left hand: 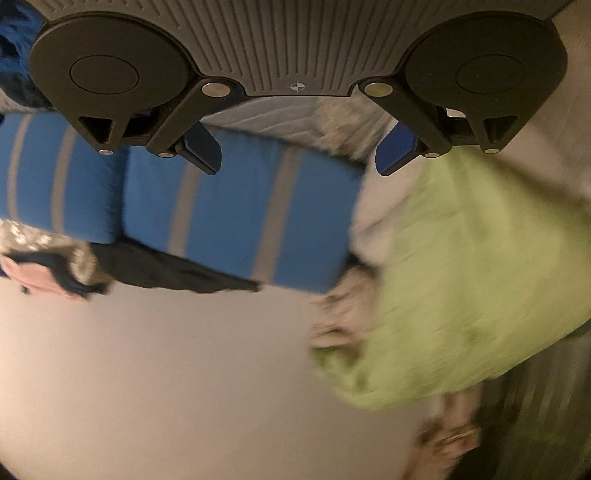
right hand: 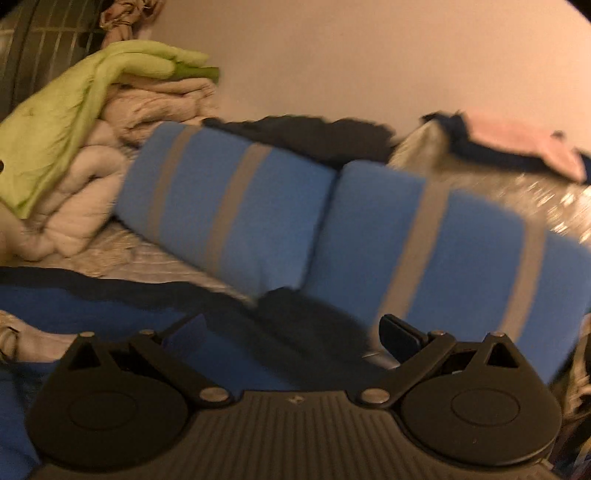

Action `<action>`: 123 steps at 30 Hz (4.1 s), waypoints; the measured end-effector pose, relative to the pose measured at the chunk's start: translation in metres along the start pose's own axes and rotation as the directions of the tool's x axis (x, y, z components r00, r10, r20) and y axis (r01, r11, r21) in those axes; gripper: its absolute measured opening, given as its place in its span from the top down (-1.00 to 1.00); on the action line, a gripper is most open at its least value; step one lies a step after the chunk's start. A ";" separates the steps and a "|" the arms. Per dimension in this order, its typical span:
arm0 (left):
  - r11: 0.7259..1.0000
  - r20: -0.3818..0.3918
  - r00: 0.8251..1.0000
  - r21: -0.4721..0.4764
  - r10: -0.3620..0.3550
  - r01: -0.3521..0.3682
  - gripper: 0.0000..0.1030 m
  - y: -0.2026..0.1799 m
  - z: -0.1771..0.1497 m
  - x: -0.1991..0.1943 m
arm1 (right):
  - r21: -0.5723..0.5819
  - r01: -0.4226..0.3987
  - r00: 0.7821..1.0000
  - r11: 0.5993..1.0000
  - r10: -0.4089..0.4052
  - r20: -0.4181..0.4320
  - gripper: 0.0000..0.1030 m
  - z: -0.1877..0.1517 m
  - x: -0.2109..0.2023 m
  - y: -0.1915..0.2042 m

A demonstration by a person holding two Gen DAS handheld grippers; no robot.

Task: Fold clothes
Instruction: 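Lower the left tool and grasp the blue sleeve cuff, then lift the blue cuff with the left tool and carry it across the jacket, then lay the cuff on the jacket and open the left tool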

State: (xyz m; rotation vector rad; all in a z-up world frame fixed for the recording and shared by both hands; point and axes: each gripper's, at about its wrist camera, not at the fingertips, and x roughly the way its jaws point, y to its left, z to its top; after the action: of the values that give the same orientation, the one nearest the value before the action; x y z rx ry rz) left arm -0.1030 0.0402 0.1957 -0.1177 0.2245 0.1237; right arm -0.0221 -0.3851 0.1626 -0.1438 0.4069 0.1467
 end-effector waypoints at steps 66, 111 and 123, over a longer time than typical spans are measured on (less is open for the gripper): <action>0.977 -0.245 0.968 -0.191 0.047 -0.095 0.85 0.046 -0.031 0.058 | 0.215 -0.122 0.986 0.969 0.143 -0.086 -1.00 -0.096 0.079 0.056; 0.895 -0.404 0.847 0.130 -0.344 0.426 0.82 -0.261 0.023 0.141 | 0.087 -0.036 0.984 0.996 0.051 -0.170 -1.00 -0.104 0.094 0.062; 0.872 -0.507 0.774 0.082 -0.380 0.482 -0.11 -0.261 -0.002 0.147 | 0.074 -0.014 0.980 0.997 0.029 -0.198 -1.00 -0.108 0.098 0.061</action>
State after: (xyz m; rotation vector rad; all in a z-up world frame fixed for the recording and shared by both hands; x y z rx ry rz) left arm 0.0744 -0.2011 0.1867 0.0148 0.6993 -0.4031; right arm 0.0153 -0.3320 0.0183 -0.0833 0.6129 0.1391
